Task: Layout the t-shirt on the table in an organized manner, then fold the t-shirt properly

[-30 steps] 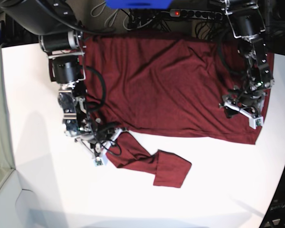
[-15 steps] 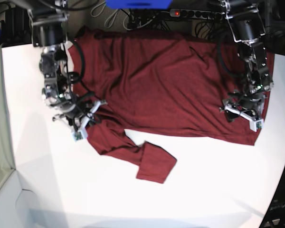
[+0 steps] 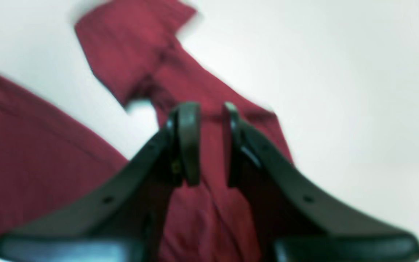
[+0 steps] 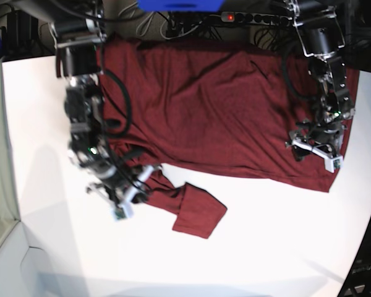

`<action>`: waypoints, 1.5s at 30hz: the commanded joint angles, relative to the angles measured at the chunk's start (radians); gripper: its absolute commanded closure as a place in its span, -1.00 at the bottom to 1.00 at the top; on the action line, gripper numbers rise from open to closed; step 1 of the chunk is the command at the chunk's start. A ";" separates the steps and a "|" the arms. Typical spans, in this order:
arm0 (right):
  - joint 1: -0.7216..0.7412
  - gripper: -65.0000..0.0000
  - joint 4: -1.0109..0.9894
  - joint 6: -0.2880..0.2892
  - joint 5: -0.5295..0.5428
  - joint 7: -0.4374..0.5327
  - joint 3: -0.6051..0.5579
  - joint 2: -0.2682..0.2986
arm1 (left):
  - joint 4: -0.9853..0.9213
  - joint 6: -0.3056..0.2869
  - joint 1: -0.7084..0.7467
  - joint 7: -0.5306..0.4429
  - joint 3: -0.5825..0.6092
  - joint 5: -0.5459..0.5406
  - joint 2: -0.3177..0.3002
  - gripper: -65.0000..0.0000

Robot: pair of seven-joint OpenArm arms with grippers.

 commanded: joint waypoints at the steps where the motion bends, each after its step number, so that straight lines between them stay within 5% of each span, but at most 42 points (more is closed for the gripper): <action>1: 0.068 0.61 -0.046 0.002 0.006 0.021 -0.026 -0.010 | 0.004 0.001 -0.004 0.035 0.001 -0.001 -0.004 -0.18; 8: 0.314 0.58 -0.500 0.002 0.006 0.129 -0.147 -0.104 | -0.005 0.001 -0.006 0.035 0.001 0.001 -0.001 -0.18; 17: 0.369 -0.05 -0.632 -0.003 0.006 0.271 -0.146 -0.128 | -0.001 0.001 -0.003 0.037 0.001 -0.002 -0.001 -0.18; 35: 0.340 -0.05 -0.804 -0.005 0.005 0.429 -0.146 -0.128 | -0.009 0.001 -0.004 0.034 0.001 0.005 -0.001 -0.18; 38: 0.340 0.12 -0.804 -0.005 0.005 0.433 -0.147 -0.128 | -0.009 0.001 -0.004 0.034 0.001 0.005 -0.001 -0.18; 45: 0.345 1.00 -0.801 -0.005 0.006 0.436 -0.147 -0.150 | -0.009 0.001 -0.004 0.034 0.001 0.005 -0.001 -0.18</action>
